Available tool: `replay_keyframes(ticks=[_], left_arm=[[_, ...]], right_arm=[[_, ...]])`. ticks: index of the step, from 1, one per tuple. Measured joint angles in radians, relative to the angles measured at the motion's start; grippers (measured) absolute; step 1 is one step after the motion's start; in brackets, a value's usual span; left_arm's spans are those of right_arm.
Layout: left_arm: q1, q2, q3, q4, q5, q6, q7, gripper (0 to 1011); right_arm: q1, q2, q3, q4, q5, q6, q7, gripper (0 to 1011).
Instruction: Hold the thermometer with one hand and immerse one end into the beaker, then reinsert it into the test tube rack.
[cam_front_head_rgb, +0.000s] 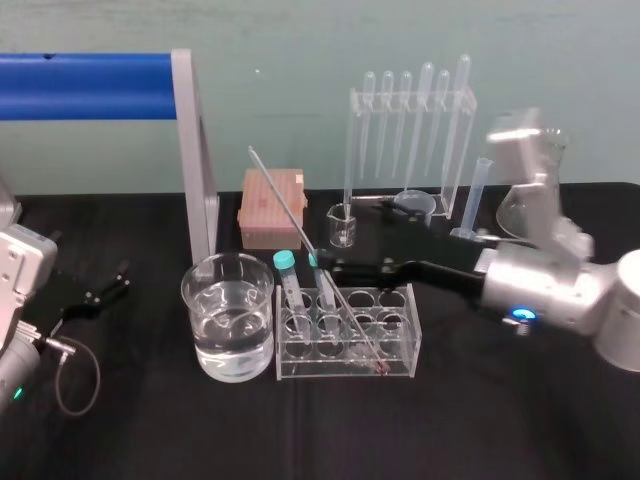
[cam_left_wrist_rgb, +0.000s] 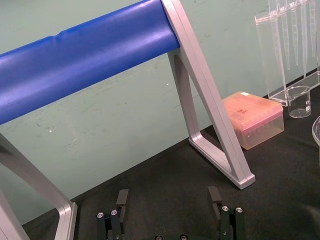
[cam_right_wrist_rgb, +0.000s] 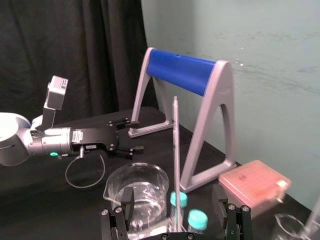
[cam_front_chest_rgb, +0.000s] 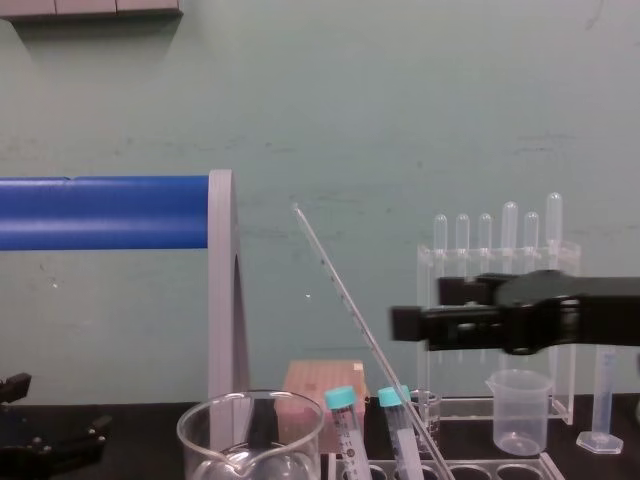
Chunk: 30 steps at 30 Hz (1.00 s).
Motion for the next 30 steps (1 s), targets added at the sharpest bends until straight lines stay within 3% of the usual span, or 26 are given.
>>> replay_keyframes(ticks=[3, 12, 21, 30], left_arm=[[0.0, 0.0, 0.0, 0.0, 0.0, 0.0, 0.0, 1008], [0.0, 0.0, 0.0, 0.0, 0.0, 0.0, 0.0, 1008], [0.0, 0.0, 0.0, 0.0, 0.0, 0.0, 0.0, 1008], [0.0, 0.0, 0.0, 0.0, 0.0, 0.0, 0.0, 1008]], right_arm=[[0.046, -0.053, -0.039, 0.041, -0.04, 0.006, -0.029, 1003], [0.084, -0.141, -0.073, 0.084, -0.1, 0.029, -0.104, 1003], [0.098, -0.19, -0.08, 0.106, -0.15, 0.063, -0.155, 1003], [0.102, -0.198, -0.082, 0.111, -0.167, 0.065, -0.16, 1003]])
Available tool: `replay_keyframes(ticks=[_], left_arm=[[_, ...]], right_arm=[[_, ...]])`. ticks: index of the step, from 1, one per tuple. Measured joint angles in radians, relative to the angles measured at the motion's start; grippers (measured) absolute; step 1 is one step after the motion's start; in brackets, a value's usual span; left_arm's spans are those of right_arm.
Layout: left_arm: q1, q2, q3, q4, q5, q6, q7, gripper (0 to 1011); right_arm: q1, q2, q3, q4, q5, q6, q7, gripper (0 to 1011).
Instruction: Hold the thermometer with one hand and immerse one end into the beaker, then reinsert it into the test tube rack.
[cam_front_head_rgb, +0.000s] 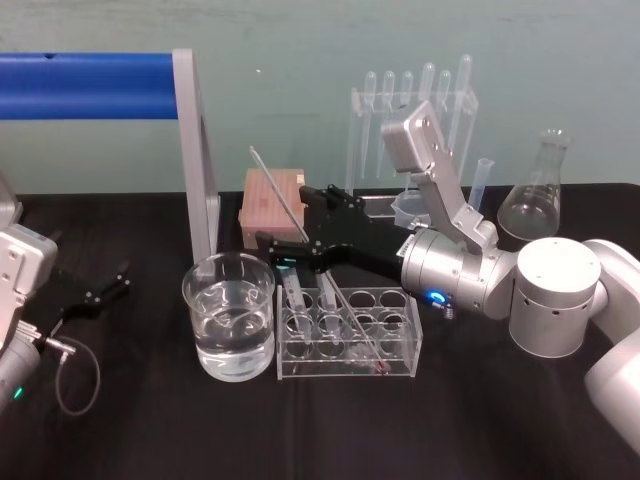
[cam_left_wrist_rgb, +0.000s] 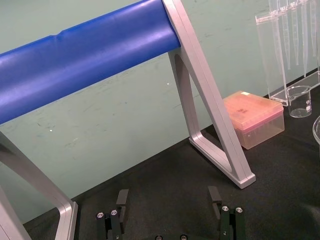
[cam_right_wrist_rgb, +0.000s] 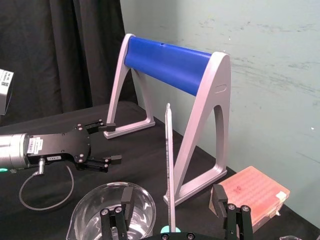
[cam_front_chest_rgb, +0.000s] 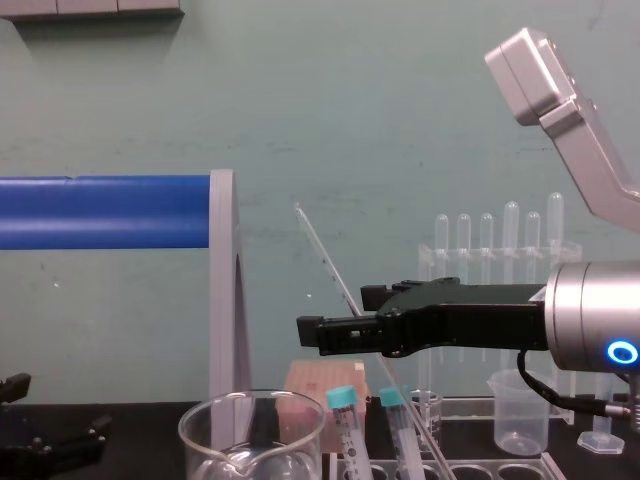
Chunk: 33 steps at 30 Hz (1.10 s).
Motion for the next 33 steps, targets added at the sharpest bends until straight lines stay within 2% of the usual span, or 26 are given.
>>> replay_keyframes(ticks=[5, 10, 11, 14, 17, 20, 23, 24, 25, 31, 32, 33], left_arm=[[0.0, 0.0, 0.0, 0.0, 0.0, 0.0, 0.0, 1008], [0.0, 0.0, 0.0, 0.0, 0.0, 0.0, 0.0, 1008], [0.0, 0.0, 0.0, 0.0, 0.0, 0.0, 0.0, 1008], [0.0, 0.0, 0.0, 0.0, 0.0, 0.0, 0.0, 1008], [0.0, 0.0, 0.0, 0.0, 0.0, 0.0, 0.0, 1008], [0.0, 0.0, 0.0, 0.0, 0.0, 0.0, 0.0, 1008], [0.0, 0.0, 0.0, 0.0, 0.0, 0.0, 0.0, 1008], [0.0, 0.0, 0.0, 0.0, 0.0, 0.0, 0.0, 1008], [0.0, 0.0, 0.0, 0.0, 0.0, 0.0, 0.0, 1008], [0.0, 0.0, 0.0, 0.0, 0.0, 0.0, 0.0, 1008], [0.0, 0.0, 0.0, 0.0, 0.0, 0.0, 0.0, 1008], [0.0, 0.0, 0.0, 0.0, 0.0, 0.0, 0.0, 1008]], right_arm=[[0.0, 0.001, 0.0, 0.0, 0.003, 0.0, 0.0, 997], [0.0, 0.001, 0.0, -0.001, 0.004, 0.0, 0.0, 914], [0.0, 0.001, 0.0, -0.001, 0.004, 0.0, 0.0, 866], [-0.001, 0.001, 0.0, -0.001, 0.005, -0.001, 0.0, 814], [-0.001, 0.002, 0.0, -0.002, 0.006, -0.001, 0.001, 684], [-0.001, 0.002, 0.0, -0.002, 0.006, -0.001, 0.001, 622], [-0.001, 0.002, 0.0, -0.002, 0.006, -0.001, 0.001, 504], [-0.001, 0.002, 0.0, -0.002, 0.007, -0.001, 0.001, 504], [-0.001, 0.002, 0.0, -0.002, 0.007, -0.001, 0.001, 445], [-0.001, 0.002, 0.0, -0.002, 0.008, -0.002, 0.001, 256], [-0.001, 0.002, 0.0, -0.002, 0.008, -0.002, 0.001, 197], [-0.001, 0.002, 0.0, -0.002, 0.008, -0.002, 0.001, 197]])
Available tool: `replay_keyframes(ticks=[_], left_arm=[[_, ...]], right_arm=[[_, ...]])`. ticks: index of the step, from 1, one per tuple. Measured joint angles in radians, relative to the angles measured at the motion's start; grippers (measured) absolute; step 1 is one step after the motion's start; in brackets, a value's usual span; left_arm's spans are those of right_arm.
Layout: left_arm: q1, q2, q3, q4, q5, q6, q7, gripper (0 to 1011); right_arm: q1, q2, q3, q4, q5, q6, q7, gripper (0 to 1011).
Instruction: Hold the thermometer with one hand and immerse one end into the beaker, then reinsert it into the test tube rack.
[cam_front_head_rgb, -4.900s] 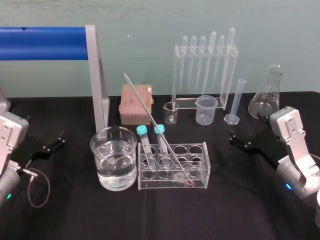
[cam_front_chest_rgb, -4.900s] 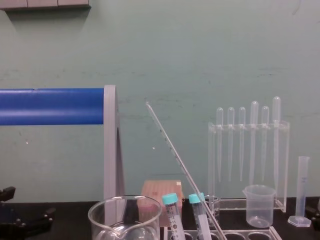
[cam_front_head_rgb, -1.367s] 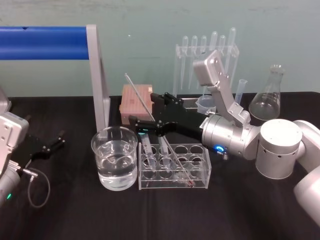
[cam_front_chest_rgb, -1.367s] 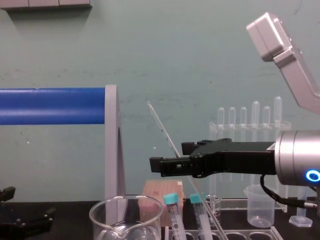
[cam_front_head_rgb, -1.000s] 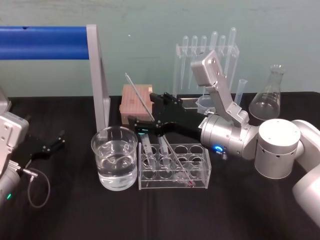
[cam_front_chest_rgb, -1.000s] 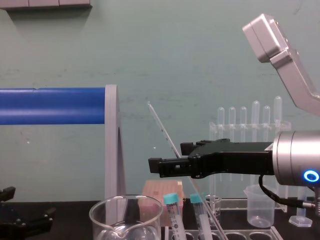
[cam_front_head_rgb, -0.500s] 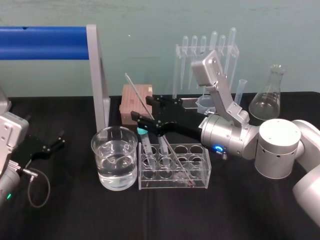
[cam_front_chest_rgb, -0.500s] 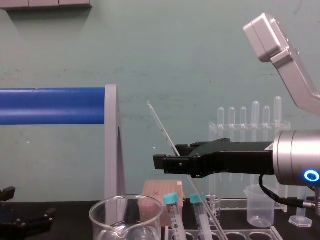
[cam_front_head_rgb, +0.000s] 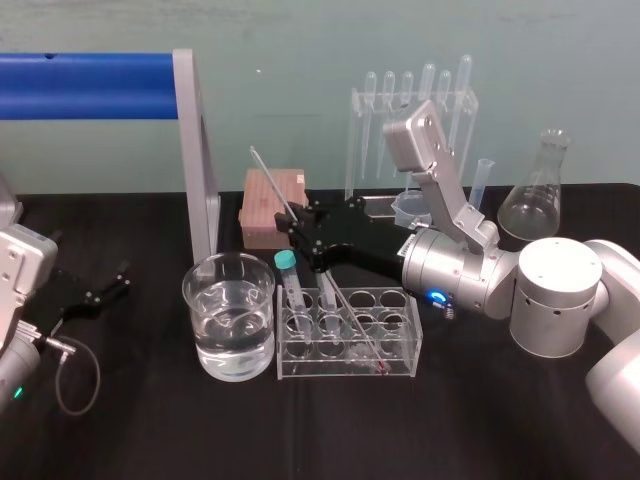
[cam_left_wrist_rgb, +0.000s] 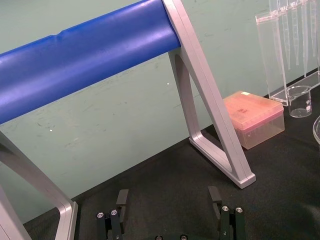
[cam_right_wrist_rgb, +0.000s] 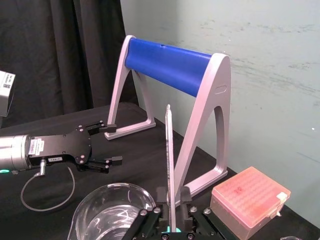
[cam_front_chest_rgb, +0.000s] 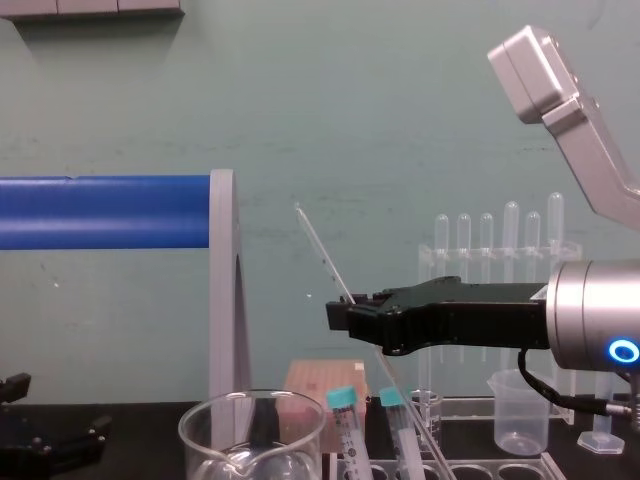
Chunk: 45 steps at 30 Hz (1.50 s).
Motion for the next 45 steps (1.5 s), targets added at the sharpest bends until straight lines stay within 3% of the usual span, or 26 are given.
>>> replay_keyframes(ticks=[4, 6, 16, 22, 26, 30, 36, 41, 45], left_arm=[[0.0, 0.0, 0.0, 0.0, 0.0, 0.0, 0.0, 1008], [0.0, 0.0, 0.0, 0.0, 0.0, 0.0, 0.0, 1008], [0.0, 0.0, 0.0, 0.0, 0.0, 0.0, 0.0, 1008], [0.0, 0.0, 0.0, 0.0, 0.0, 0.0, 0.0, 1008], [0.0, 0.0, 0.0, 0.0, 0.0, 0.0, 0.0, 1008], [0.0, 0.0, 0.0, 0.0, 0.0, 0.0, 0.0, 1008], [0.0, 0.0, 0.0, 0.0, 0.0, 0.0, 0.0, 1008], [0.0, 0.0, 0.0, 0.0, 0.0, 0.0, 0.0, 1008], [0.0, 0.0, 0.0, 0.0, 0.0, 0.0, 0.0, 1008]], right_arm=[[0.0, 0.0, 0.0, 0.0, 0.0, 0.0, 0.0, 71], [0.0, 0.0, 0.0, 0.0, 0.0, 0.0, 0.0, 56], [-0.007, -0.001, 0.008, -0.001, -0.001, -0.007, 0.002, 56], [-0.027, -0.007, 0.043, -0.014, 0.006, -0.068, 0.015, 56], [-0.04, -0.013, 0.073, -0.027, 0.036, -0.115, 0.035, 56], [-0.061, -0.015, 0.117, -0.047, 0.108, -0.161, 0.075, 56], [-0.102, 0.007, 0.178, -0.102, 0.187, -0.22, 0.094, 56], [-0.128, 0.029, 0.222, -0.151, 0.241, -0.244, 0.095, 56], [-0.112, 0.026, 0.239, -0.164, 0.295, -0.255, 0.108, 56]])
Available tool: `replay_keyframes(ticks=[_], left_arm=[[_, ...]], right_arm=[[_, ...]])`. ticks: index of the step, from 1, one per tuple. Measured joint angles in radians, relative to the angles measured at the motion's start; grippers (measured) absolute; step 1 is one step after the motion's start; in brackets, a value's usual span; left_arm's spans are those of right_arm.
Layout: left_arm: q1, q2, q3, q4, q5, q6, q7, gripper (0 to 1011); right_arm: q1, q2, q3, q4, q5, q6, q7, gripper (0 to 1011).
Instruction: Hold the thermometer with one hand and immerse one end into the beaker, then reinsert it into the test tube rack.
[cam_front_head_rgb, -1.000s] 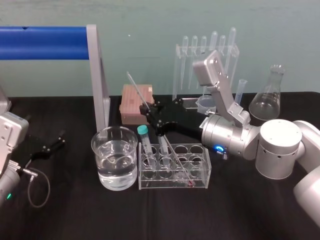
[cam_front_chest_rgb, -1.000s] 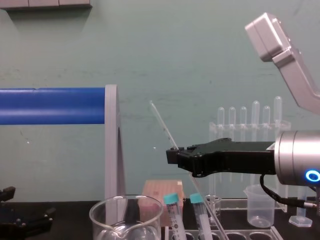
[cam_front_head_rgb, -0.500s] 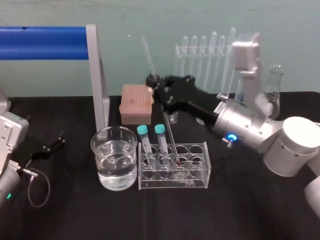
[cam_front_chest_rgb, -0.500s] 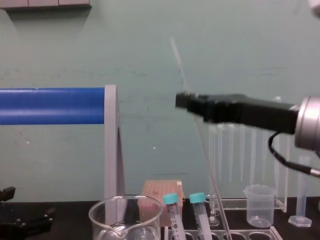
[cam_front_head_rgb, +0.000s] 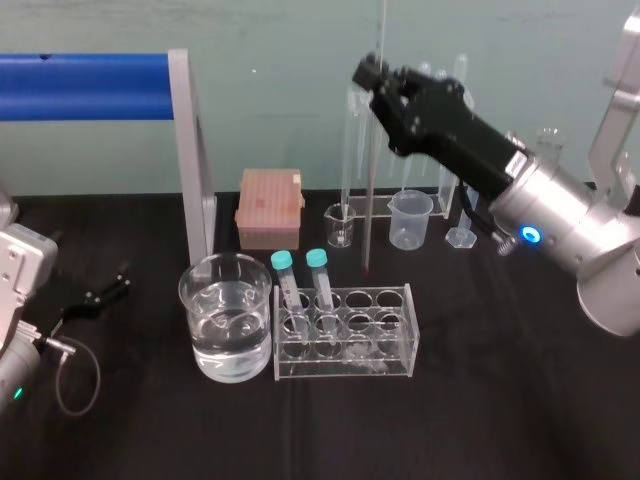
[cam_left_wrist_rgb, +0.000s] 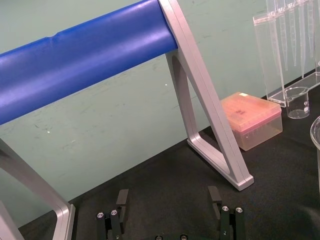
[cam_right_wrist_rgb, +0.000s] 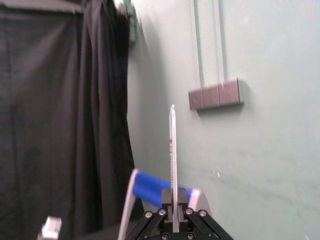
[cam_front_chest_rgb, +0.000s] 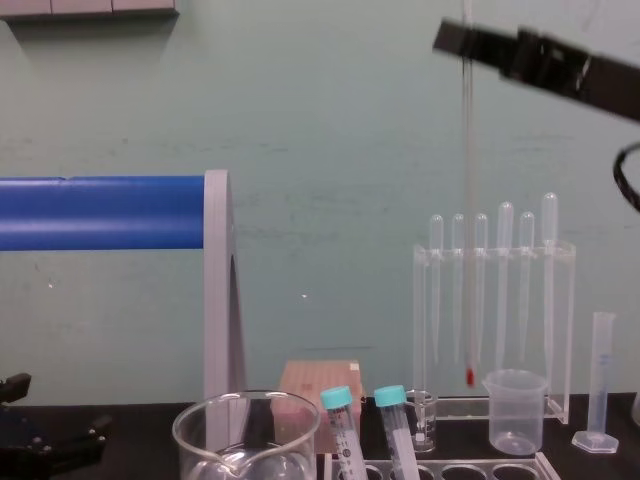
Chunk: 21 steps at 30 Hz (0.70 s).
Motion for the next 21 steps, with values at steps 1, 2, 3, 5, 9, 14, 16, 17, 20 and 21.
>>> replay_keyframes(ticks=[1, 2, 3, 5, 9, 14, 16, 17, 20, 21], left_arm=[[0.0, 0.0, 0.0, 0.0, 0.0, 0.0, 0.0, 1008], [0.0, 0.0, 0.0, 0.0, 0.0, 0.0, 0.0, 1008], [0.0, 0.0, 0.0, 0.0, 0.0, 0.0, 0.0, 1008], [0.0, 0.0, 0.0, 0.0, 0.0, 0.0, 0.0, 1008], [0.0, 0.0, 0.0, 0.0, 0.0, 0.0, 0.0, 1008], [0.0, 0.0, 0.0, 0.0, 0.0, 0.0, 0.0, 1008], [0.0, 0.0, 0.0, 0.0, 0.0, 0.0, 0.0, 1008], [0.0, 0.0, 0.0, 0.0, 0.0, 0.0, 0.0, 1008], [0.0, 0.0, 0.0, 0.0, 0.0, 0.0, 0.0, 1008], [0.0, 0.0, 0.0, 0.0, 0.0, 0.0, 0.0, 1008]], right_arm=[[0.008, -0.003, -0.001, 0.0, 0.007, -0.001, 0.004, 56], [0.016, -0.005, -0.003, 0.002, 0.013, -0.001, 0.007, 56], [0.025, -0.009, -0.006, 0.006, 0.018, -0.001, 0.011, 56], [0.056, -0.02, -0.022, 0.022, 0.026, -0.001, 0.022, 56], [0.121, -0.046, -0.064, 0.066, 0.03, 0.003, 0.049, 56], [0.194, -0.087, -0.124, 0.124, 0.034, -0.002, 0.096, 56], [0.214, -0.104, -0.144, 0.143, 0.04, -0.007, 0.114, 56], [0.219, -0.109, -0.151, 0.151, 0.041, -0.01, 0.12, 56], [0.238, -0.132, -0.182, 0.189, 0.045, -0.03, 0.151, 56], [0.245, -0.141, -0.198, 0.212, 0.044, -0.041, 0.165, 56]])
